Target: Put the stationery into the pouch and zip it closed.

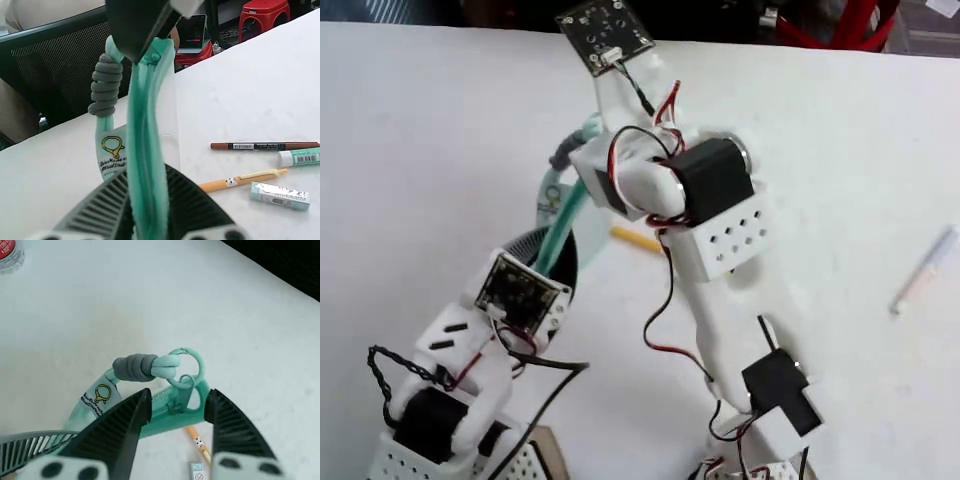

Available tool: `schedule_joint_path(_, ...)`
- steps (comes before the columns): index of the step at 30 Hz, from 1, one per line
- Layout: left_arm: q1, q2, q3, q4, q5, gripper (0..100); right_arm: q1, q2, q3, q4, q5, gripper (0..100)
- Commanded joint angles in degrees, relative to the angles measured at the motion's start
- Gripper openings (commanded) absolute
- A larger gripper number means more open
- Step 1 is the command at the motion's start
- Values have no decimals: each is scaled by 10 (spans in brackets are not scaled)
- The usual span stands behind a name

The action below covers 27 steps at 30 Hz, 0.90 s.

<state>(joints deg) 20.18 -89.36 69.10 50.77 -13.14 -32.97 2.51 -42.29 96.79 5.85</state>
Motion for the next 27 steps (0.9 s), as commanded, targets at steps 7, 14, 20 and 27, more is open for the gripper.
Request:
schedule_joint_path(7,4,17,7,-2,8,23,-7,20,-11,-7,10,61)
schedule_joint_path(14,7,17,37,-30,6,23,-8,18,-11,-7,10,60)
schedule_joint_path(20,5,17,36,-29,6,23,-8,-22,-55,12,10,87)
schedule_joint_path(27,7,17,36,-29,6,23,-9,-6,-55,12,6,132)
